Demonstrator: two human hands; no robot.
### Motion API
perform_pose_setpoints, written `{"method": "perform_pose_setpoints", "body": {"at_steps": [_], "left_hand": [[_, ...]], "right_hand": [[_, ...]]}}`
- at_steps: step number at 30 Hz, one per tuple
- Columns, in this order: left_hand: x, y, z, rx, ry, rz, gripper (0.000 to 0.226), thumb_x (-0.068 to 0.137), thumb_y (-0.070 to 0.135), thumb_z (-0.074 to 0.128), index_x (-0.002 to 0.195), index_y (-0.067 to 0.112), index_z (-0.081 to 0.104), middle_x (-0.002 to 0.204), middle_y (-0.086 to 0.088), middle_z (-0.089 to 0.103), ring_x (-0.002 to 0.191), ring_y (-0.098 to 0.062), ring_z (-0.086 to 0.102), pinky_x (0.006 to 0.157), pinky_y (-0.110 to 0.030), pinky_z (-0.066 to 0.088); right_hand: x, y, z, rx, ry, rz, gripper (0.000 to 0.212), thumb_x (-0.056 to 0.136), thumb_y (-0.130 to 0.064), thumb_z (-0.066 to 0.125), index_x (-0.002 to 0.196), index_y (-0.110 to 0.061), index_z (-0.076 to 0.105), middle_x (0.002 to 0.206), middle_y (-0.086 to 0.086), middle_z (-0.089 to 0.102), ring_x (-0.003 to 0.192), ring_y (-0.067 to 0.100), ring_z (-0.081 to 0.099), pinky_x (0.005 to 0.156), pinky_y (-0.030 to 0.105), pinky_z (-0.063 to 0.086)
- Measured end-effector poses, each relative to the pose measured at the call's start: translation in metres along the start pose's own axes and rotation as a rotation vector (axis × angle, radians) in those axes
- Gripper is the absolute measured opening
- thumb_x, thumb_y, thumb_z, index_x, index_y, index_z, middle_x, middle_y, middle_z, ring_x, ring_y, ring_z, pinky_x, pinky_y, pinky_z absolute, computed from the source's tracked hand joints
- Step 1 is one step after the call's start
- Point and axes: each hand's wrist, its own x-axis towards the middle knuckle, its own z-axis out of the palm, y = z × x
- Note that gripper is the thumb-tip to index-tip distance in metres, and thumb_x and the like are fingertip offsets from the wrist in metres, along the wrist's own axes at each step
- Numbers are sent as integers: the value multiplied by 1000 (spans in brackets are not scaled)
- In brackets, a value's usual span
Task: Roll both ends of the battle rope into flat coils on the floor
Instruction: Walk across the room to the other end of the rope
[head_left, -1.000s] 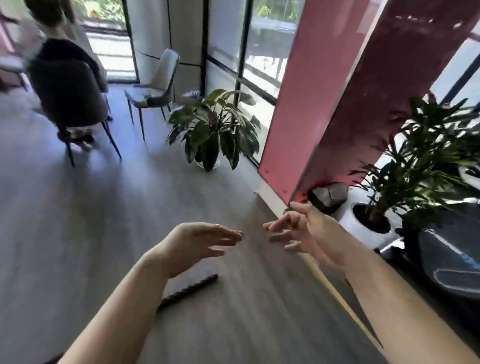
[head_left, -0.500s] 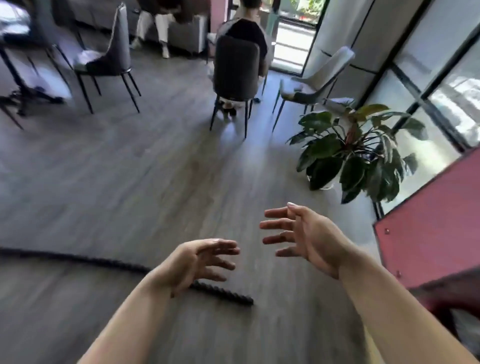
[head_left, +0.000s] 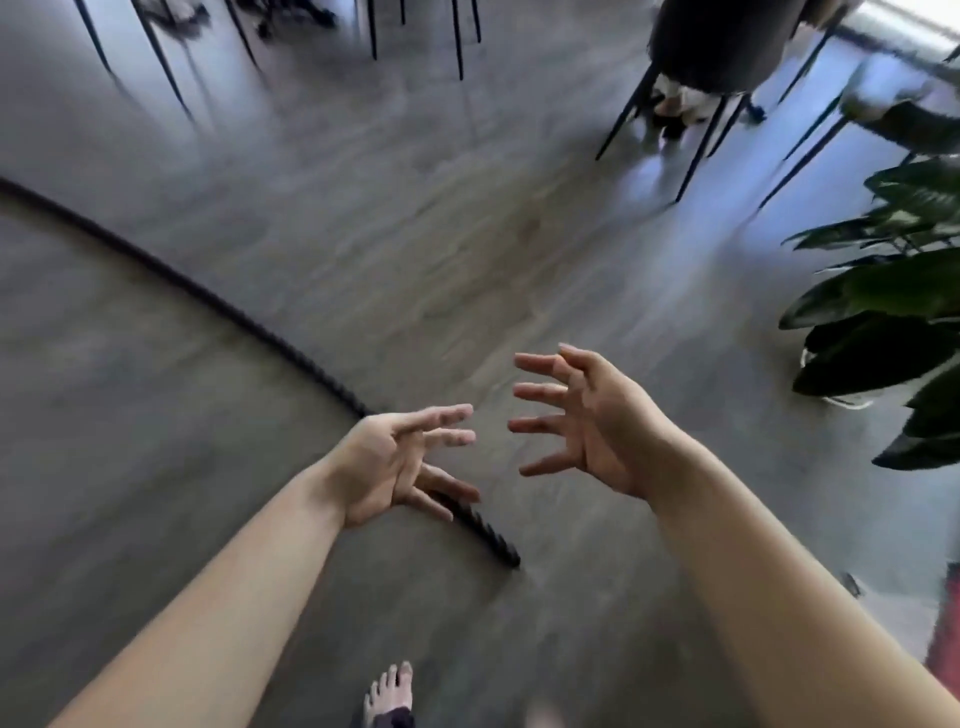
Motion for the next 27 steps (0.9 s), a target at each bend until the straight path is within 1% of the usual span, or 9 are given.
{"method": "perform_pose_setpoints", "body": {"at_steps": [4,8,13,16,18,21,22,25,27], "left_hand": [[68,-44,-13,32,41,-20,54,100,38,35,153,29,38,151,-6,46,99,-47,69,50,-34,56],[147,-110,-38,153,138,-103,47,105,37,31,151,32,34,146,-8,52,67,-33,68,45,-26,48],[239,-194,-78,311,313,-235,31,103,17,41,127,7,58,120,-11,64,64,-31,64,48,-26,50],[292,-234,-112,529,404,-226,23,97,2,43,103,10,64,100,-9,64,61,-23,59,52,-26,45],[324,-257,-139,716,455,-185,22,95,3,47,96,15,66,97,-6,65,70,-22,61,56,-25,44],[368,-291,-180,1232,445,-142,33,94,21,54,125,20,63,124,-3,61,115,-22,58,90,-29,48],[382,-302,-194,1388,413,-135,40,94,26,54,134,20,57,133,-4,55,125,-24,53,98,-34,46],[425,-334,-226,1818,366,-144,69,91,37,63,150,16,34,153,-10,32,140,-30,35,108,-47,40],[446,-350,-244,2031,336,-192,99,88,41,70,160,15,7,166,-13,5,151,-32,14,117,-56,25]], "right_hand": [[64,49,-38,4,-93,41,47,103,-51,26,140,-37,51,145,8,45,124,37,54,85,68,50],[133,117,-76,18,-90,58,46,103,-49,26,137,-36,55,139,4,52,114,35,63,73,58,57],[230,214,-99,8,60,22,42,102,-30,34,110,-21,74,127,4,64,108,29,66,82,55,57],[287,263,-104,21,121,-20,42,99,-19,35,99,-19,76,120,4,69,104,27,67,87,53,57],[322,291,-107,56,169,-37,40,99,-16,34,100,-17,74,116,6,70,100,28,68,82,48,58],[375,331,-111,80,251,4,34,99,-15,36,105,-13,70,111,9,69,90,28,67,72,43,58],[390,345,-112,59,273,49,31,99,-16,37,107,-11,67,108,10,69,87,28,66,69,42,57],[429,394,-109,-40,311,255,21,96,-21,46,101,-8,62,87,12,65,74,28,60,63,39,53],[448,433,-105,-29,310,400,28,96,-30,52,109,-6,60,93,16,64,77,30,61,62,40,54]]}}
